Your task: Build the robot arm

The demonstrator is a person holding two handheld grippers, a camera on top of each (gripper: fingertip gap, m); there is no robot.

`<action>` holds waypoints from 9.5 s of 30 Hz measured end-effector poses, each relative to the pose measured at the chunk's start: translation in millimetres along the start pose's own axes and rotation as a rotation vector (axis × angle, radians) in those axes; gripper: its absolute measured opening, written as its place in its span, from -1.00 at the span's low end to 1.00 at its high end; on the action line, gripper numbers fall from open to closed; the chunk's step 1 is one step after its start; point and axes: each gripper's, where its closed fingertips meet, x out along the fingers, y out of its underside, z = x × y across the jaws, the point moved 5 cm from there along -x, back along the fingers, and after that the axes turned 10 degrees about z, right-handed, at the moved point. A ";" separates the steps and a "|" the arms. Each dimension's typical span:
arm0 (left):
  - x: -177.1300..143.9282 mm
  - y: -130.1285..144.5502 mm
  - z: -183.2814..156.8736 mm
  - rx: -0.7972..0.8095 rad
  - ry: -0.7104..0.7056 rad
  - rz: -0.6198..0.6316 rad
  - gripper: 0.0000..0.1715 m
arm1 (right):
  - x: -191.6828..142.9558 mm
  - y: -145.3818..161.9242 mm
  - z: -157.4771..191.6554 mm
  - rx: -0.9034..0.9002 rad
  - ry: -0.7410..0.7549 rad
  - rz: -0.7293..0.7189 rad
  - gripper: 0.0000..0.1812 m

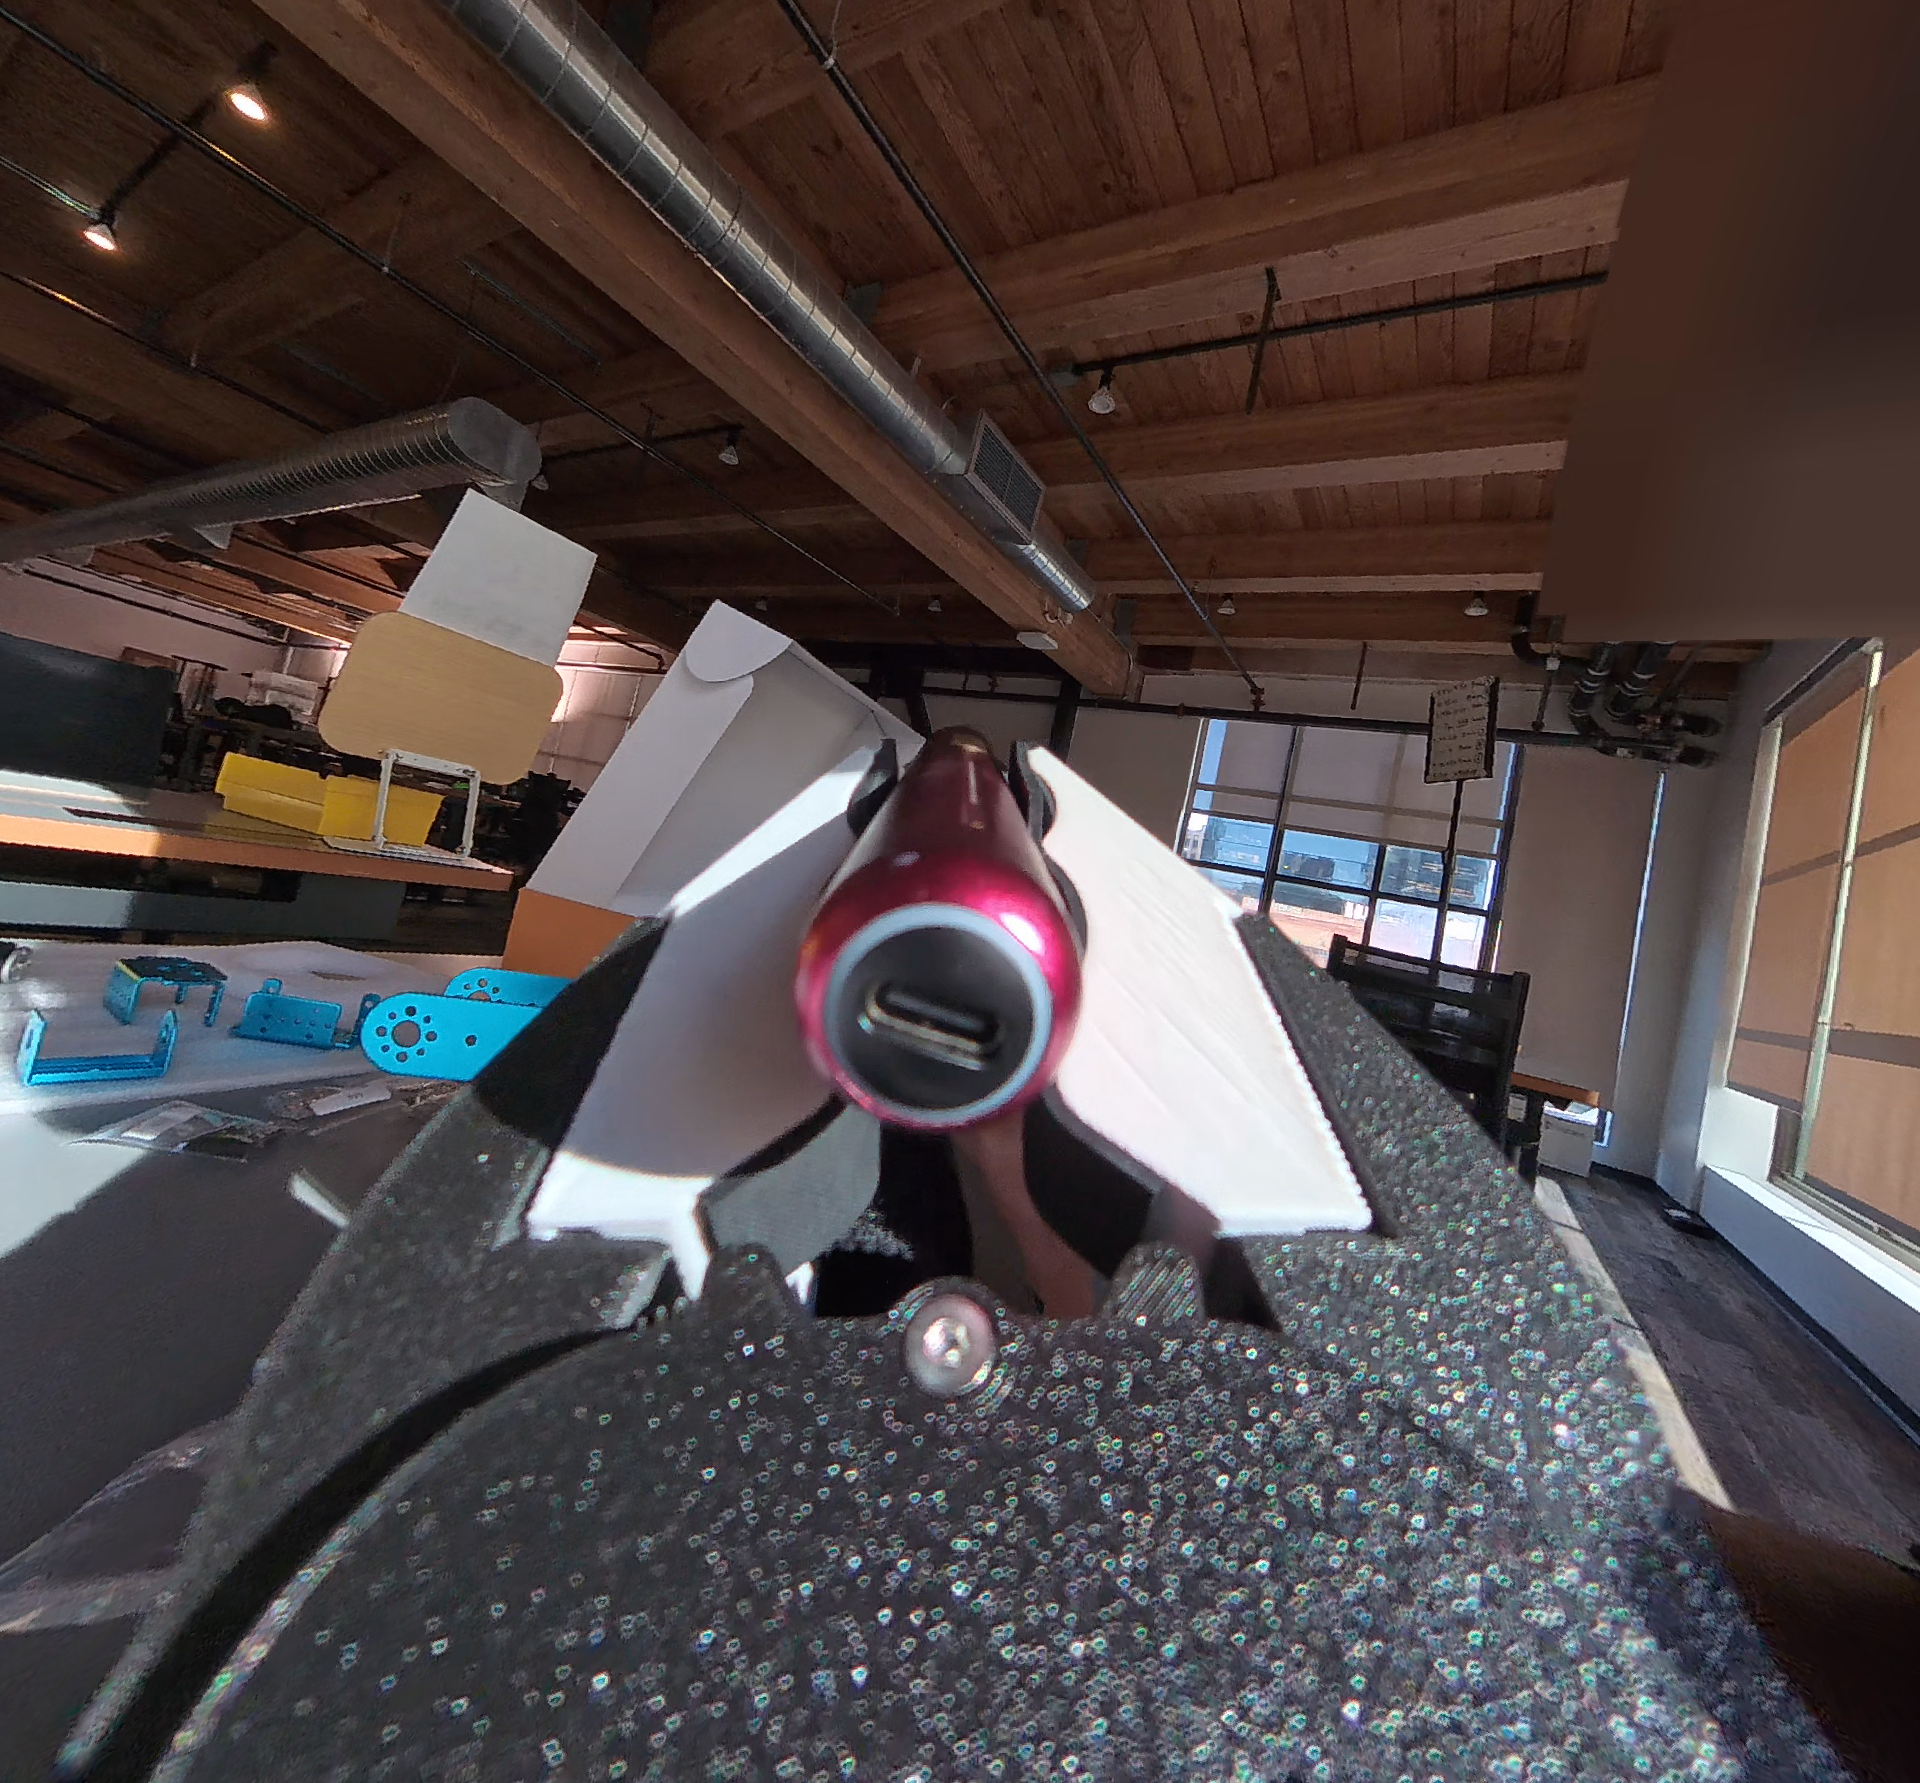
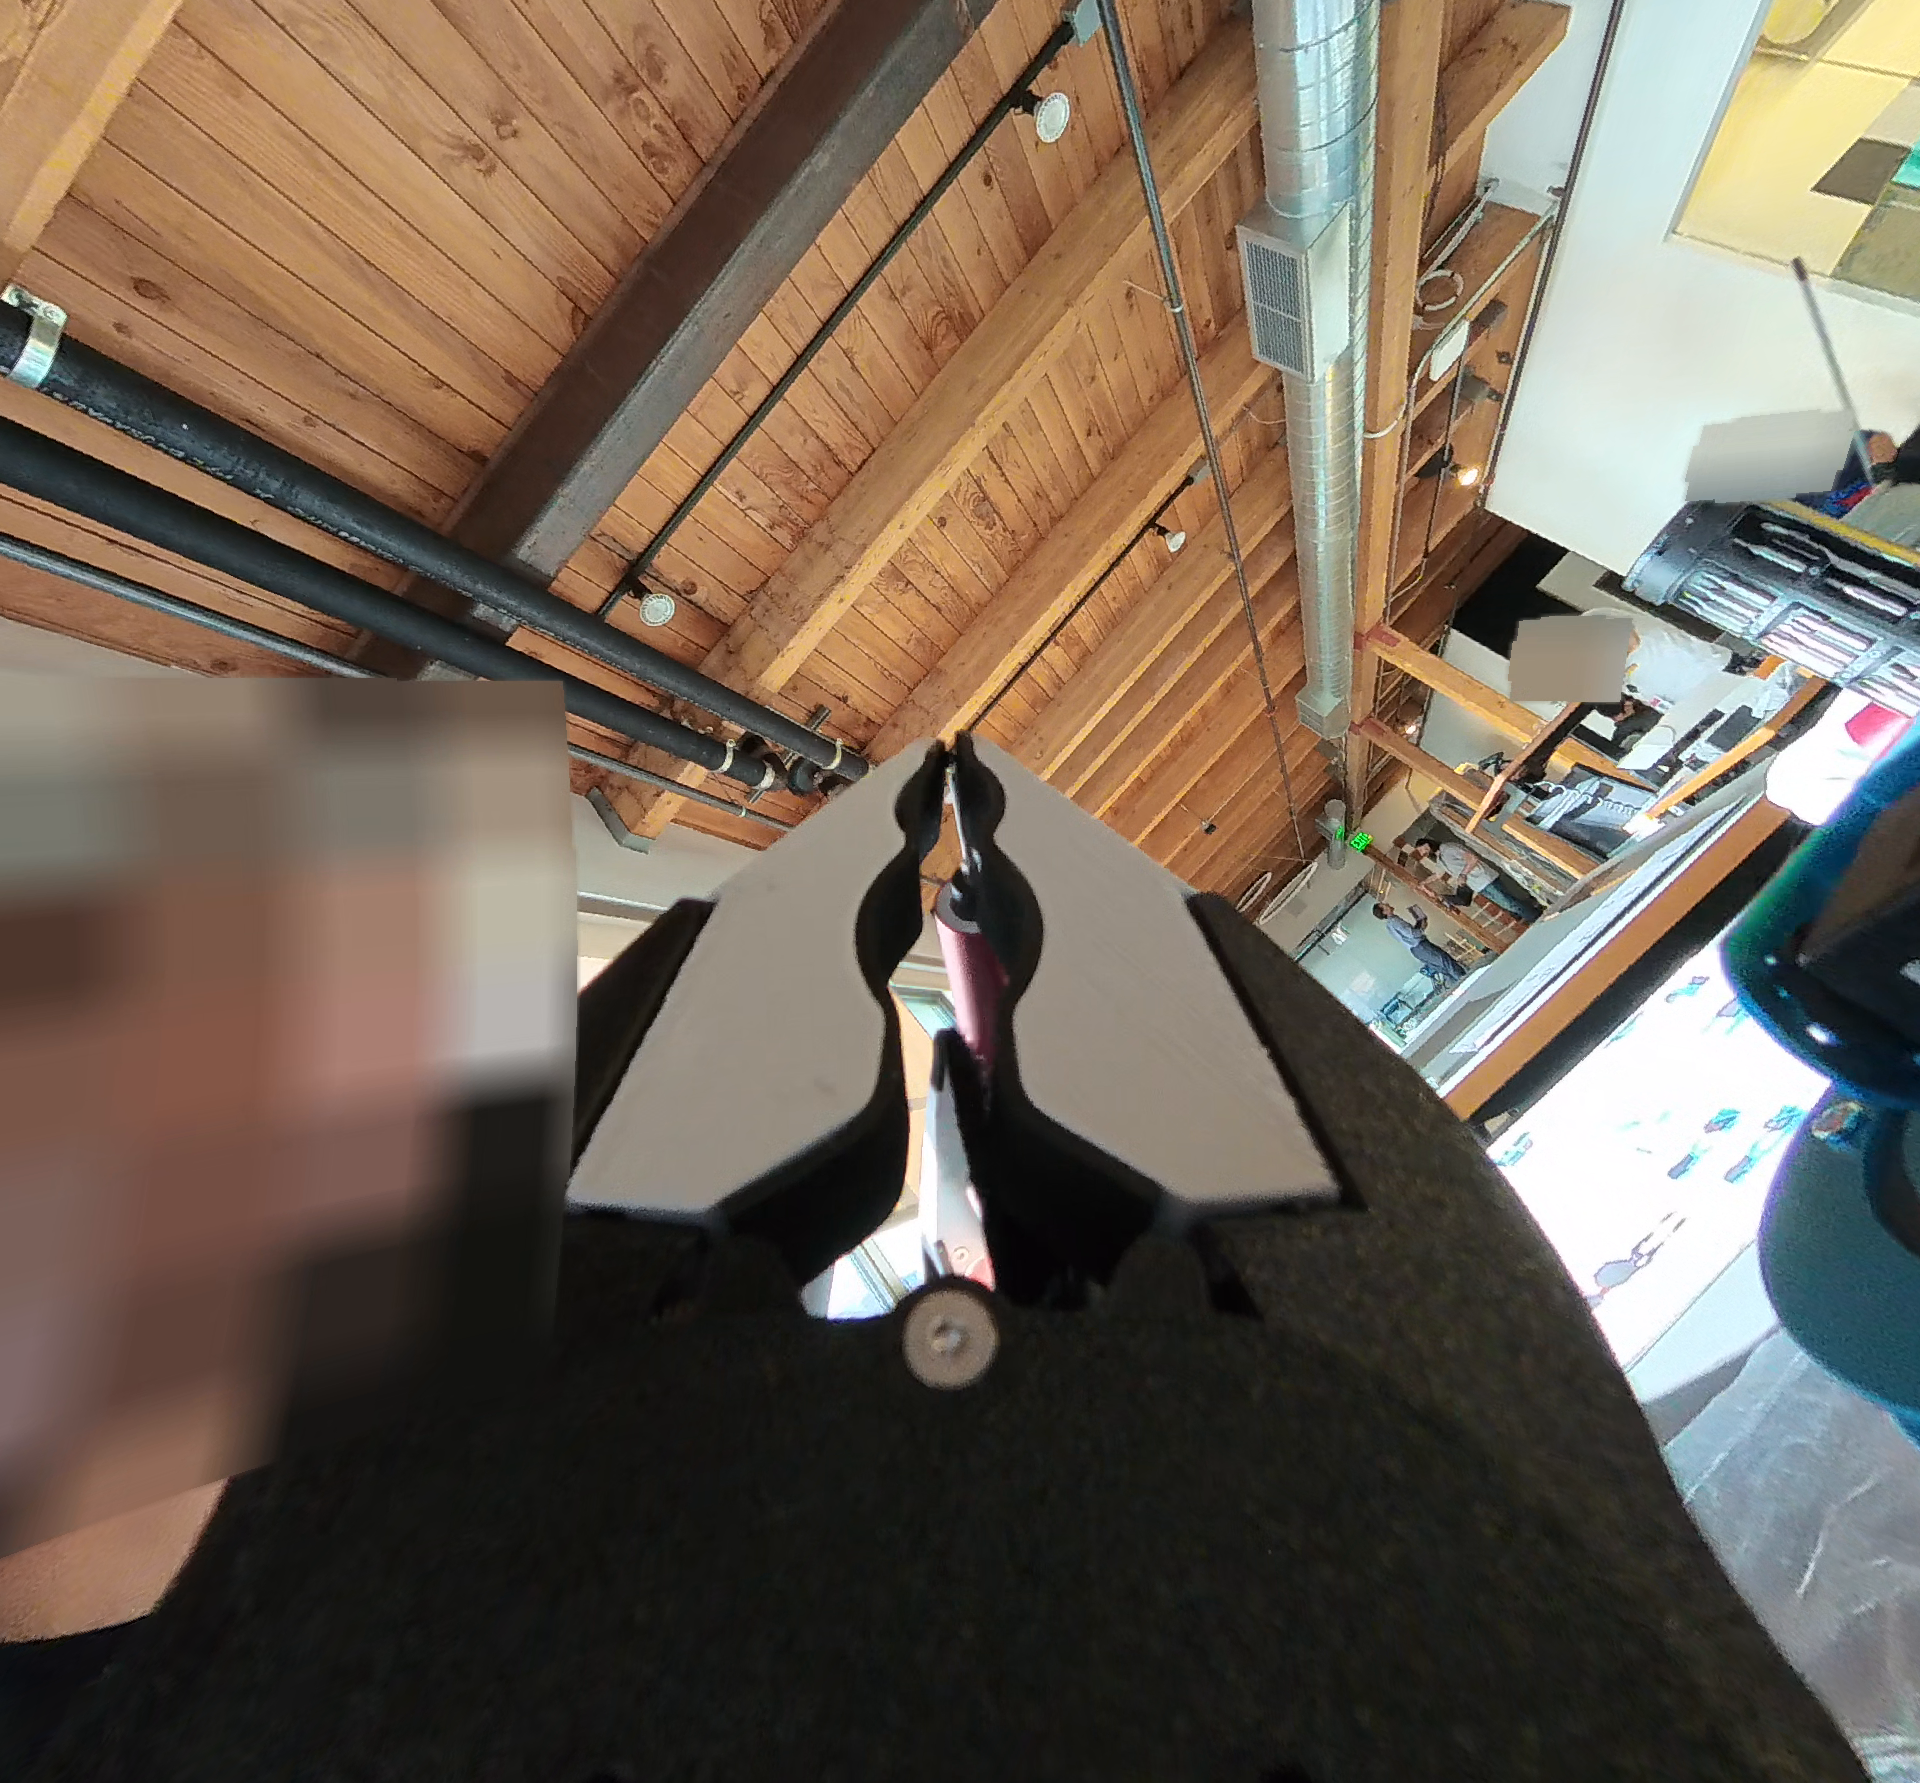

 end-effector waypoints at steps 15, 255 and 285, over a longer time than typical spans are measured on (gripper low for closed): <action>-1.5 -2.6 2.3 -0.014 0.030 0.042 -0.78 | 0.2 -4.2 2.2 -0.072 0.047 0.123 -1.00; 12.4 57.0 32.7 -0.372 -0.345 0.465 -0.75 | -2.8 46.0 -45.3 -1.887 0.377 1.414 -0.79; 14.1 56.2 28.9 -0.382 -0.364 0.480 -0.75 | -8.0 46.5 -42.0 -2.002 0.365 1.343 -0.78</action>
